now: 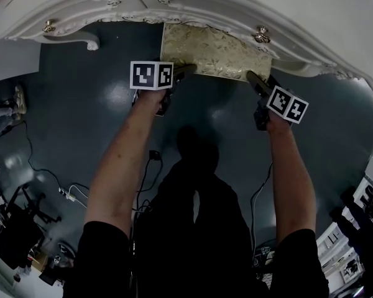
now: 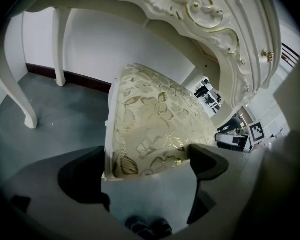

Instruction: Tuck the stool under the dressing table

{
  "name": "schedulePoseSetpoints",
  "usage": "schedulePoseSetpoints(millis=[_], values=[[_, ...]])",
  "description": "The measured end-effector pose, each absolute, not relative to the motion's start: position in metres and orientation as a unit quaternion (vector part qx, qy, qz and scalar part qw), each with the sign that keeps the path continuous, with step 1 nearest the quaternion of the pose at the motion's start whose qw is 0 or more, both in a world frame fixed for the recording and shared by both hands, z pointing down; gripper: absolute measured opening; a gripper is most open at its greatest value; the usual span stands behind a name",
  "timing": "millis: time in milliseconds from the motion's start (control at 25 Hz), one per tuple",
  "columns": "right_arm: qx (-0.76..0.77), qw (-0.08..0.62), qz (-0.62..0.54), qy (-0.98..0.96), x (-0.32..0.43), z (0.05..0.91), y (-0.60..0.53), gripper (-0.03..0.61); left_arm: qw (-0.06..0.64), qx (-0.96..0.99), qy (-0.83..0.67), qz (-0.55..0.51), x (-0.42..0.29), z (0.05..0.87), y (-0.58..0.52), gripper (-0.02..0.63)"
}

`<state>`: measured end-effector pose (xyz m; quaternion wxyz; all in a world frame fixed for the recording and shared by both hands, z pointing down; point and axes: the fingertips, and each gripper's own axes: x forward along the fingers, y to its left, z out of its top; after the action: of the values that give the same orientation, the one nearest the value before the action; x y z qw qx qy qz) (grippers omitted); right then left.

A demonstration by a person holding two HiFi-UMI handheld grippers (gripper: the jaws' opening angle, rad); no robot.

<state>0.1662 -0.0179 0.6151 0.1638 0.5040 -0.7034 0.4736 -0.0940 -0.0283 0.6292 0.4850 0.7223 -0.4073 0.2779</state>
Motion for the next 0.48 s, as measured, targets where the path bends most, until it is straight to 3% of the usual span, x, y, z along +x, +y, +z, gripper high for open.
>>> schedulePoseSetpoints(millis=[360,480], values=[[0.535,0.165,0.451,-0.695,0.166,0.6,-0.001,0.413,0.467,0.708,-0.463,0.257,-0.098,0.619,0.001,0.521],[0.525,0.182,0.445,-0.702,0.165,0.606,0.009,0.38,0.465,0.701,-0.474,0.259,-0.1,0.625,0.007,0.482]])
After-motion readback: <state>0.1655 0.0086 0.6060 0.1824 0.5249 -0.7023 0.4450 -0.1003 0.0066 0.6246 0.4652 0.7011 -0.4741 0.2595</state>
